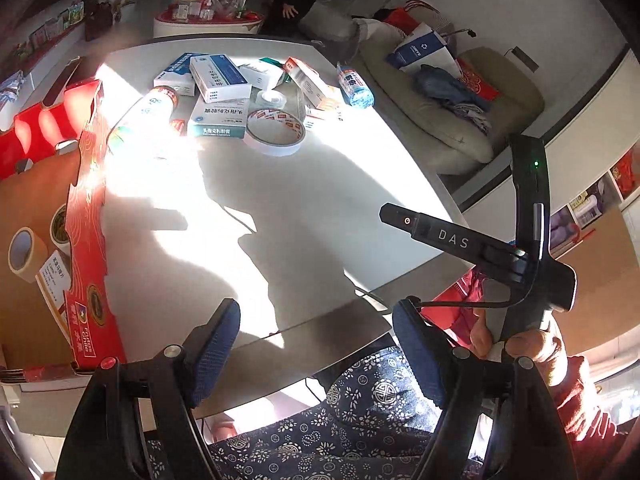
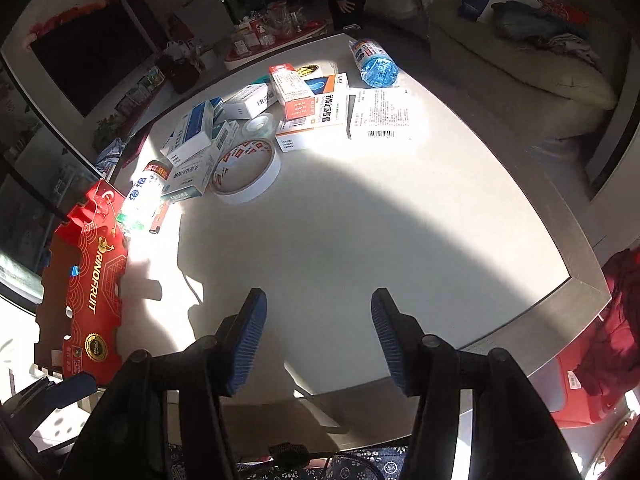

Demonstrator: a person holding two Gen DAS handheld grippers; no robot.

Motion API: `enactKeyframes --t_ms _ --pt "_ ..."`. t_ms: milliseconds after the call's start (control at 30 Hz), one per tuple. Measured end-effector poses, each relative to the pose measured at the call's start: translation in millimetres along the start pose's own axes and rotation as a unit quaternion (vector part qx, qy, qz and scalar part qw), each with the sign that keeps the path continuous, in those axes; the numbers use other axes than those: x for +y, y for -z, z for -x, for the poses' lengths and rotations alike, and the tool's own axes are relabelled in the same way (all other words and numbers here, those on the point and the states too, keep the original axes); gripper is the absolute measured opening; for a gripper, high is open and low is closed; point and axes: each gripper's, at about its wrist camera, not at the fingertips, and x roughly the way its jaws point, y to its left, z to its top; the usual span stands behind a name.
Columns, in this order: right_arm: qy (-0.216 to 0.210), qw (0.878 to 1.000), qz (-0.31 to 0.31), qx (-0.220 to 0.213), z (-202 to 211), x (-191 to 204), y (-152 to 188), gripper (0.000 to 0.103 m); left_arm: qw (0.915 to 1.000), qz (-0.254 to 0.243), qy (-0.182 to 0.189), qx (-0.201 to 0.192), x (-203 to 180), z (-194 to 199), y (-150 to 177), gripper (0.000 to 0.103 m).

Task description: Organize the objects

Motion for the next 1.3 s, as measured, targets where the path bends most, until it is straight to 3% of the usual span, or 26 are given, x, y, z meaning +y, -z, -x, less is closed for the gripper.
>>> enactKeyframes --t_ms 133,433,667,967,1100,1300 --pt "-0.011 1.000 -0.017 -0.003 -1.6 -18.9 8.2 0.055 0.9995 -0.025 0.001 0.019 -14.7 -17.9 15.3 0.082" --pt "-0.009 1.000 -0.028 0.001 -2.3 -38.6 12.9 0.055 0.9980 -0.058 0.007 0.023 -26.6 -25.0 36.9 0.082" --pt "-0.013 1.000 -0.025 -0.005 -1.3 -34.1 13.0 0.058 0.9968 -0.077 -0.008 0.021 -27.7 -28.4 48.2 0.082" --pt "-0.019 1.000 -0.015 0.010 -7.6 -19.9 14.3 0.058 0.9974 -0.071 0.001 0.009 -22.4 -23.9 55.5 0.082" --pt "-0.024 0.999 -0.022 0.013 -10.3 -14.3 -1.5 0.058 0.9980 -0.063 0.006 0.006 -16.6 -23.2 57.6 0.082" --pt "-0.019 0.999 -0.043 -0.012 -11.6 -0.5 -68.3 0.058 0.9987 -0.051 0.010 0.002 -7.9 -20.6 59.3 0.082"
